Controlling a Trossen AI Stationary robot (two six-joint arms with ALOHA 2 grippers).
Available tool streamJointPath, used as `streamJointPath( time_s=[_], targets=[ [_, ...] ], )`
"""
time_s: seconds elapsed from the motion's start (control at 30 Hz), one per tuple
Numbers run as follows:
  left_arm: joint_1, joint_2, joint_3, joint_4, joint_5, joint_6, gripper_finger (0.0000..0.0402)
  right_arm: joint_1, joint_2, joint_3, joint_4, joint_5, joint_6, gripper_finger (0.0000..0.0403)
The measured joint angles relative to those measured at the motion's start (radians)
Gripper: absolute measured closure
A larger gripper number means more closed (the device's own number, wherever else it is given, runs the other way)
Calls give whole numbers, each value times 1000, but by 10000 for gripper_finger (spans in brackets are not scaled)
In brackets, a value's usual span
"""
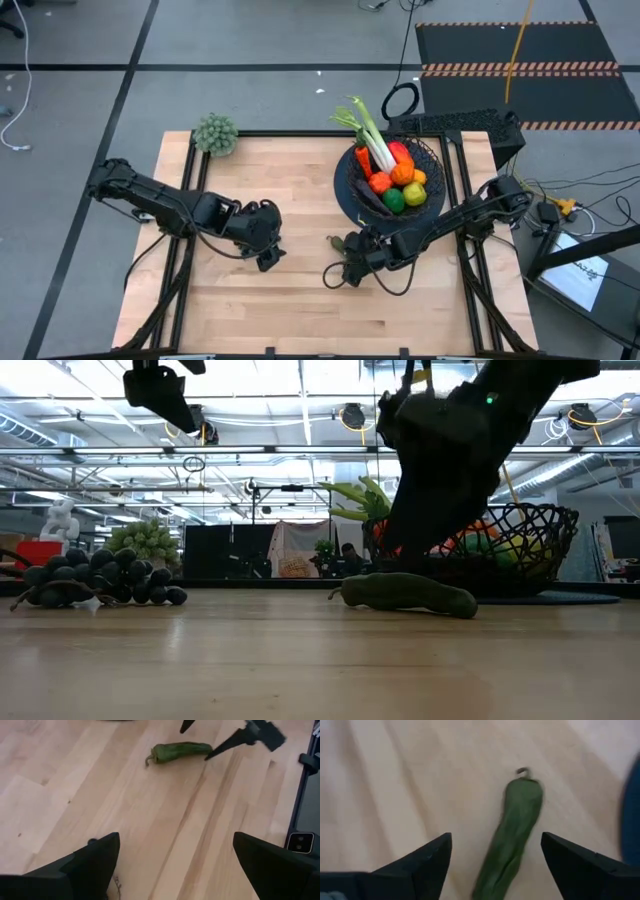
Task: Build produce basket
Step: Put the green pepper into the black woven basket
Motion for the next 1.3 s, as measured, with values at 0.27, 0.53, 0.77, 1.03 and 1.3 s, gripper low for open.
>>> streamJointPath(
  time_s=[0.27,0.53,0.77,1.03,1.3],
  targets=[
    [0,0,0,5,-1,0,14,-20,54,0,-4,42,7,141],
    [-3,0,0,6,-2,-3,14,-30,101,-1,17,14,23,183],
    [-3,0,0,5,-2,8,14,-33,108,-1,18,11,67,228],
    [-3,0,0,3,-1,21,14,-39,89,-1,33,-39,96,281],
    [-3,0,1,1,-13,7,14,-41,-34,-1,76,-65,87,294]
  ],
)
